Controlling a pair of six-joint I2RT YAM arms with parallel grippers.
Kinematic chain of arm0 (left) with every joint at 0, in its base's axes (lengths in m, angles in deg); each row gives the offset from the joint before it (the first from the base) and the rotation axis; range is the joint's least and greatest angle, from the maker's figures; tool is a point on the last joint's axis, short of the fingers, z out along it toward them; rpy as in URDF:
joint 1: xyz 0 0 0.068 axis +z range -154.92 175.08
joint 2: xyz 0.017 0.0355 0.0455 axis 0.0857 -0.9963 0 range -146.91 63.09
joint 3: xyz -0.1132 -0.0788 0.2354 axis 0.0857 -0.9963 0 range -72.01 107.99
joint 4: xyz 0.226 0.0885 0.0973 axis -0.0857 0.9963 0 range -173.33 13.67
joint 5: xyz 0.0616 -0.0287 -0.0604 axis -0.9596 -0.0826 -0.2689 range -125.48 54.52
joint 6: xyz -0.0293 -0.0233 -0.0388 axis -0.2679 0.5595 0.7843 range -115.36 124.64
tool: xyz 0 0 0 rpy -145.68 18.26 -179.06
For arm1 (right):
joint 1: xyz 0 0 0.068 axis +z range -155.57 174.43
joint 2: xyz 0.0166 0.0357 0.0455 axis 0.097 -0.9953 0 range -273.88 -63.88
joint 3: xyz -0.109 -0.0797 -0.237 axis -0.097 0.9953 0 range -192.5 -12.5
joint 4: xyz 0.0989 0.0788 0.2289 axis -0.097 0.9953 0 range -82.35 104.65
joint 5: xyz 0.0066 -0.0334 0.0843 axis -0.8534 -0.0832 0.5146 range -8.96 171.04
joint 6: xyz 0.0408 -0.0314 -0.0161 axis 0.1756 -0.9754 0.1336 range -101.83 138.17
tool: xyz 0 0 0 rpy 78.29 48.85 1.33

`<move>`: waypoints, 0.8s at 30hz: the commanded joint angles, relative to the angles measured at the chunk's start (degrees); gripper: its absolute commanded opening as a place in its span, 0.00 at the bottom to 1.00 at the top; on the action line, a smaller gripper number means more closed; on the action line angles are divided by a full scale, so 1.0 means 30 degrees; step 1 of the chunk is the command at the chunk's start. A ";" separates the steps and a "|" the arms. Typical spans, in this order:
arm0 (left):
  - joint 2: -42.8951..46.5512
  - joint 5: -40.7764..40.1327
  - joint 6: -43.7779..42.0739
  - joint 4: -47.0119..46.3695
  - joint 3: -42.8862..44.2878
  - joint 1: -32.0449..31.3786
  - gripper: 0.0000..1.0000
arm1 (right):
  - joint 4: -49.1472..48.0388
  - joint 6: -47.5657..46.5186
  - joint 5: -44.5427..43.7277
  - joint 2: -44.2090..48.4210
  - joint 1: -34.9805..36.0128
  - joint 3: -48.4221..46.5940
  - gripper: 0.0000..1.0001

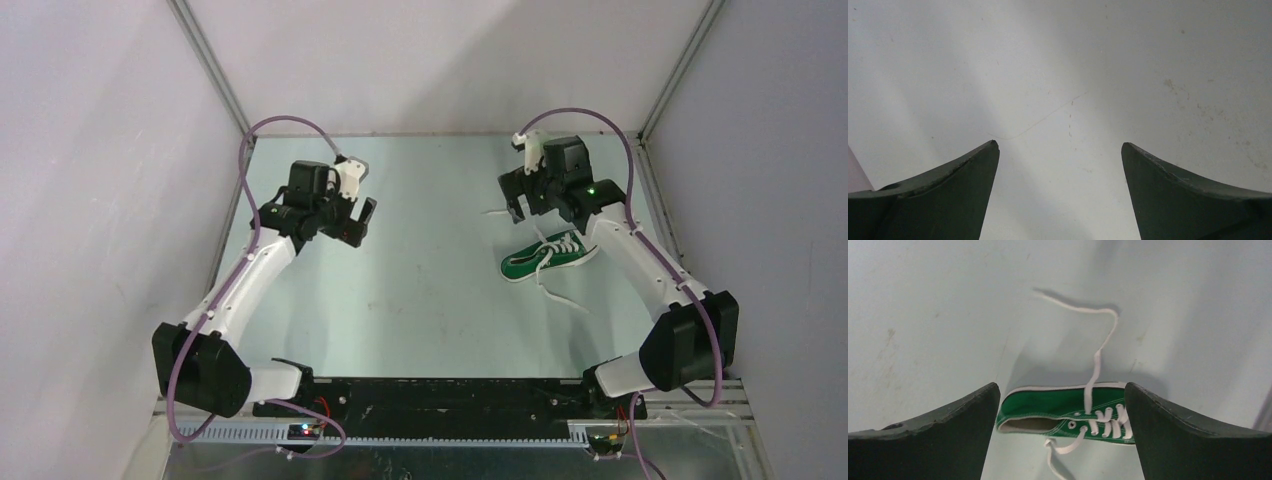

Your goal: Tie the shoes

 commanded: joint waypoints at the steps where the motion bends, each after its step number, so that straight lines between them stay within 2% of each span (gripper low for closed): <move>1: 0.0291 0.0433 0.0236 0.0026 -0.0006 0.0057 1.00 | 0.2259 -0.1793 0.4026 0.0255 0.0367 -0.0077 0.94; 4: 0.0270 0.0131 0.0216 -0.0089 -0.0135 0.0072 1.00 | 0.3938 -0.2206 0.6767 -0.0006 0.0707 0.0017 0.75; 5: 0.0244 0.0123 0.0131 -0.0095 -0.0147 0.0072 1.00 | 0.4188 -0.2067 0.6957 0.0018 0.0929 0.0406 0.67; 7: 0.0213 0.0171 -0.0003 -0.0064 -0.0173 0.0072 0.99 | 0.4190 -0.1781 0.6705 0.0162 0.1379 0.1096 0.59; 16: -0.0093 0.0947 0.0561 -0.0045 -0.0075 0.0043 0.98 | 0.3690 0.1298 0.5099 -0.0417 0.1681 0.2072 0.52; 24: 0.0000 0.0671 0.0360 0.0337 0.0025 0.0042 0.98 | 0.3544 0.2932 0.2502 -0.0724 0.1820 0.2671 0.56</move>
